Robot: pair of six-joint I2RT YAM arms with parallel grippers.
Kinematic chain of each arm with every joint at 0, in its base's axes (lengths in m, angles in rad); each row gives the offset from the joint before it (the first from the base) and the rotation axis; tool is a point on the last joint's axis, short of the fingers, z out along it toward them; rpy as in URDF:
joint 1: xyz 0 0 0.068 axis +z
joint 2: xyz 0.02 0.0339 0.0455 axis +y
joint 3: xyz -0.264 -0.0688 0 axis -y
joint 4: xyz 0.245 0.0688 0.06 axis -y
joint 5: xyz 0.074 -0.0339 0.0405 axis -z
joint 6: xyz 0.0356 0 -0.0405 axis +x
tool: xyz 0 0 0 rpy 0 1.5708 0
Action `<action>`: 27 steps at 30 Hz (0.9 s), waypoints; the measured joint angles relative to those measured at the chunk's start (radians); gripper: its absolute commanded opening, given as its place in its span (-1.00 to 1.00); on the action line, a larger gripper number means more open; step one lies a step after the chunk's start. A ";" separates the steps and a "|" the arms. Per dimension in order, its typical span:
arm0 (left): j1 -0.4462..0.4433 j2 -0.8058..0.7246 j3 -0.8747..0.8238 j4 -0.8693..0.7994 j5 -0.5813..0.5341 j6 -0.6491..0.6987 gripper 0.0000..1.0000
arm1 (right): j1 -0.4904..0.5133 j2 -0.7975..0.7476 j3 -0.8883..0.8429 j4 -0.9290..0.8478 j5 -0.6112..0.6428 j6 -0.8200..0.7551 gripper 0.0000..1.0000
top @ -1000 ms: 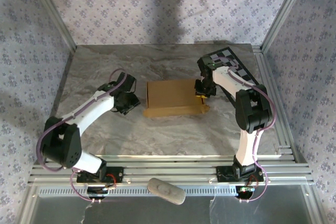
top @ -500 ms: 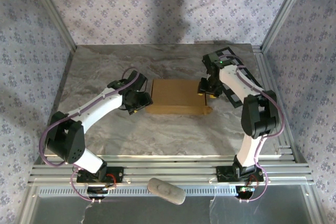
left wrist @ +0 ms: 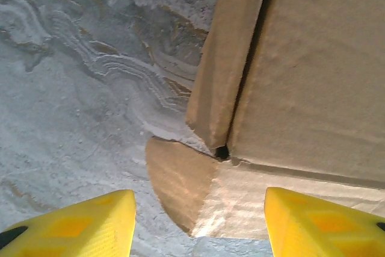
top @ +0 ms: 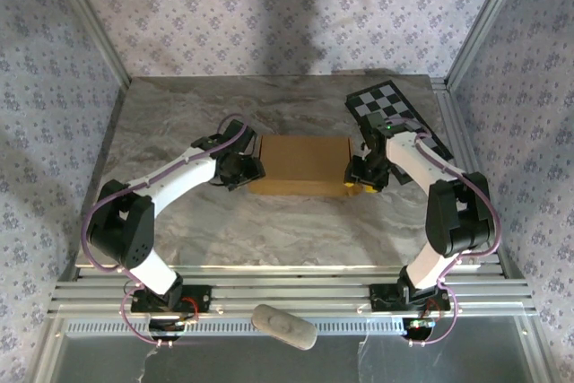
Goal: Fold the paper box
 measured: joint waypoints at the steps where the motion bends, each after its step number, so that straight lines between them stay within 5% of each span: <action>1: 0.000 0.000 -0.003 0.013 0.000 0.000 0.14 | 0.000 0.000 -0.008 0.005 -0.004 0.000 0.06; 27: 0.000 0.013 -0.145 0.246 0.036 -0.103 -0.20 | -0.021 0.006 0.021 0.014 -0.042 0.007 0.03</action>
